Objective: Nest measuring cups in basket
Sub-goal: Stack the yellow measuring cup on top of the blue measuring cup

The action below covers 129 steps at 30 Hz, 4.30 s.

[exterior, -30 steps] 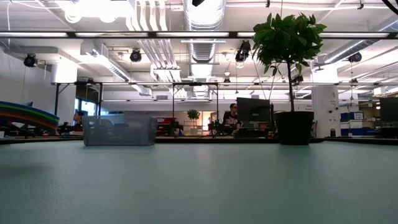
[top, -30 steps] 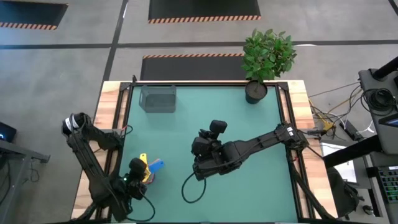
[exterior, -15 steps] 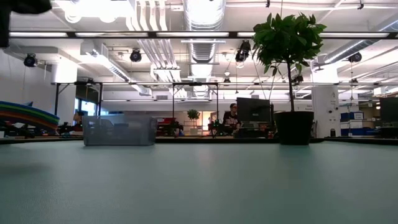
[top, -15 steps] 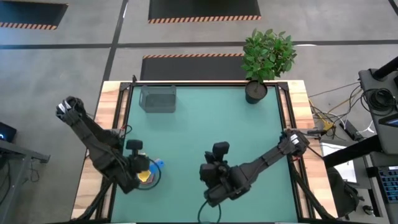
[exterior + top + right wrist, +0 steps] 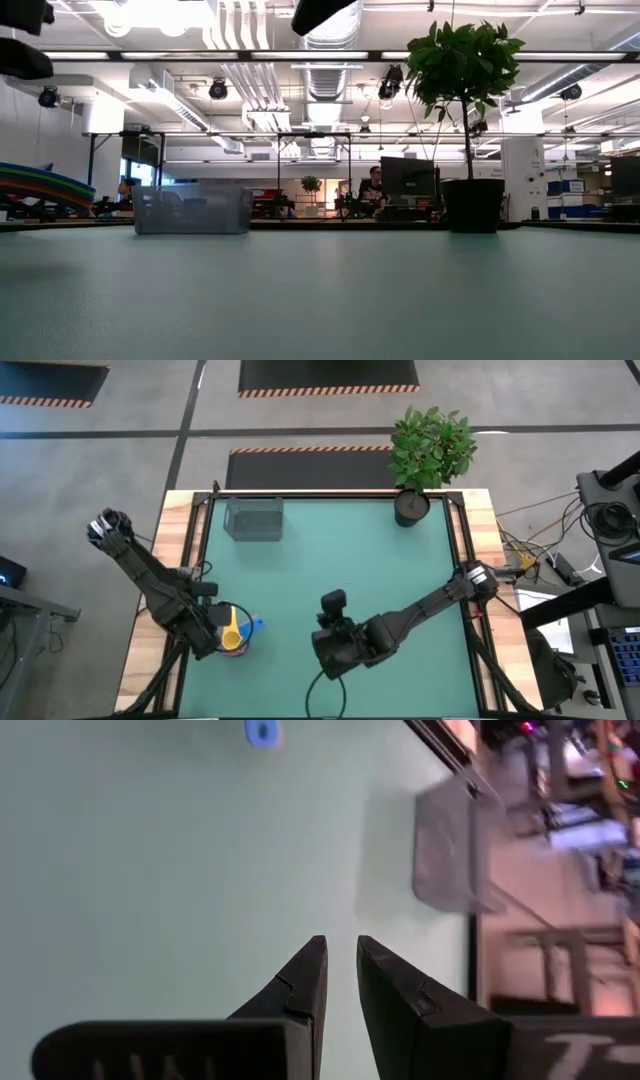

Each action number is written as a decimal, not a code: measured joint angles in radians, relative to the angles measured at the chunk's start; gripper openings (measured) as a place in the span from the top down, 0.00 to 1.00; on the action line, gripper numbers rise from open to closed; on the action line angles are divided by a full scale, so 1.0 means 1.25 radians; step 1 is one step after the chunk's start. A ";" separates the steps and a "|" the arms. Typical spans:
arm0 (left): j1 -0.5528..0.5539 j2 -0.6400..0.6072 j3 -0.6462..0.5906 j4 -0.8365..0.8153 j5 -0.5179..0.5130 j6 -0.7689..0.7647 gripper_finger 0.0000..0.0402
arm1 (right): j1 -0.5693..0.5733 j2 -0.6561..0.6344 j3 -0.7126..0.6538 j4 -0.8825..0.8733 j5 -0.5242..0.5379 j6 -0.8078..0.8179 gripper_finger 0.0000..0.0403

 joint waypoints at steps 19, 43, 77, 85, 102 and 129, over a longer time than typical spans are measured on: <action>0.030 0.089 -0.030 0.008 -0.037 0.009 1.00 | -0.066 -0.365 -0.557 0.657 -0.248 -0.164 0.88; 0.040 0.091 0.073 0.034 -0.102 0.106 1.00 | -0.068 -0.438 -0.653 0.748 -0.243 -0.199 0.88; 0.040 0.090 0.028 0.086 -0.184 0.218 1.00 | -0.068 -0.437 -0.653 0.748 -0.243 -0.199 0.88; 0.041 0.090 -0.033 0.104 -0.192 0.179 1.00 | -0.068 -0.437 -0.653 0.748 -0.243 -0.199 0.88; 0.039 0.090 -0.034 0.195 -0.158 0.222 1.00 | -0.068 -0.437 -0.653 0.748 -0.243 -0.199 0.88; 0.040 0.086 -0.073 0.178 -0.155 0.232 1.00 | -0.068 -0.436 -0.653 0.747 -0.243 -0.198 0.88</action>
